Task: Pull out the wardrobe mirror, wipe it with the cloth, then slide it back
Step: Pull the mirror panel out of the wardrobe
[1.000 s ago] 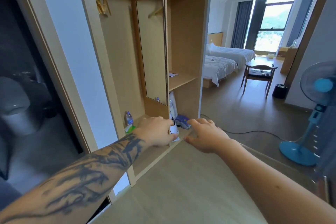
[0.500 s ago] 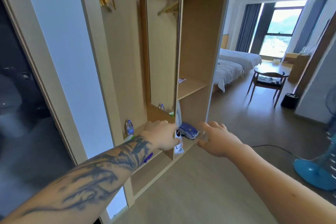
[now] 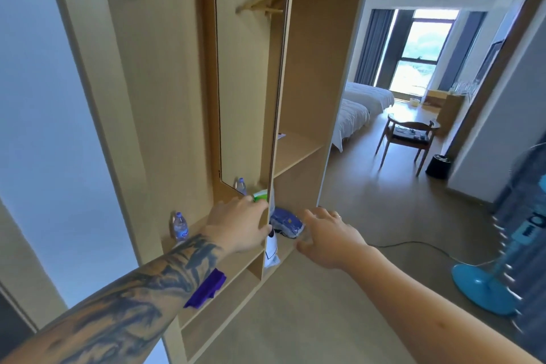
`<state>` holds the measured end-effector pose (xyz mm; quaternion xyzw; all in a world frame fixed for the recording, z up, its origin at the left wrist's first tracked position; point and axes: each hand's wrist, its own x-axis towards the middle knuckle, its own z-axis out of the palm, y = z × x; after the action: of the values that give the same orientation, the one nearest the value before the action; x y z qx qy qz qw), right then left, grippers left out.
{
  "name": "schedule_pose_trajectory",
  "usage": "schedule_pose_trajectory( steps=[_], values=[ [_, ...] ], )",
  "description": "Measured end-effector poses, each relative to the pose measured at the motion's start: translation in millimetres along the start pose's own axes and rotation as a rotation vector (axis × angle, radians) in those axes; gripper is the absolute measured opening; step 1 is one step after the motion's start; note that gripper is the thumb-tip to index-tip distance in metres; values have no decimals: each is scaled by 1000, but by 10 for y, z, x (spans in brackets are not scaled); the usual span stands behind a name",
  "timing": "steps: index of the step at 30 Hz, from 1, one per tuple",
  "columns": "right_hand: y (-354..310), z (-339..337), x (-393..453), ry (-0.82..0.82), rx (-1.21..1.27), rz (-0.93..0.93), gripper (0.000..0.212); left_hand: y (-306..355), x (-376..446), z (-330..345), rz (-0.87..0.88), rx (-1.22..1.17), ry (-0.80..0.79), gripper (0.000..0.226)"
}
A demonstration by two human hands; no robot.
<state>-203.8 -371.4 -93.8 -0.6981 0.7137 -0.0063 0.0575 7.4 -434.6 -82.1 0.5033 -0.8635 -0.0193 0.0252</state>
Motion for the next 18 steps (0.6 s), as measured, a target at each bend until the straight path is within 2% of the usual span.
schedule_pose_trajectory(
  steps=[11,18],
  values=[
    [384,298,1474,-47,-2,-139,64,-341,1060,313,-158,7,-55,58],
    [798,195,2443,-56,35,-239,68,-297,1920,280,-268,19,-69,57]
  ],
)
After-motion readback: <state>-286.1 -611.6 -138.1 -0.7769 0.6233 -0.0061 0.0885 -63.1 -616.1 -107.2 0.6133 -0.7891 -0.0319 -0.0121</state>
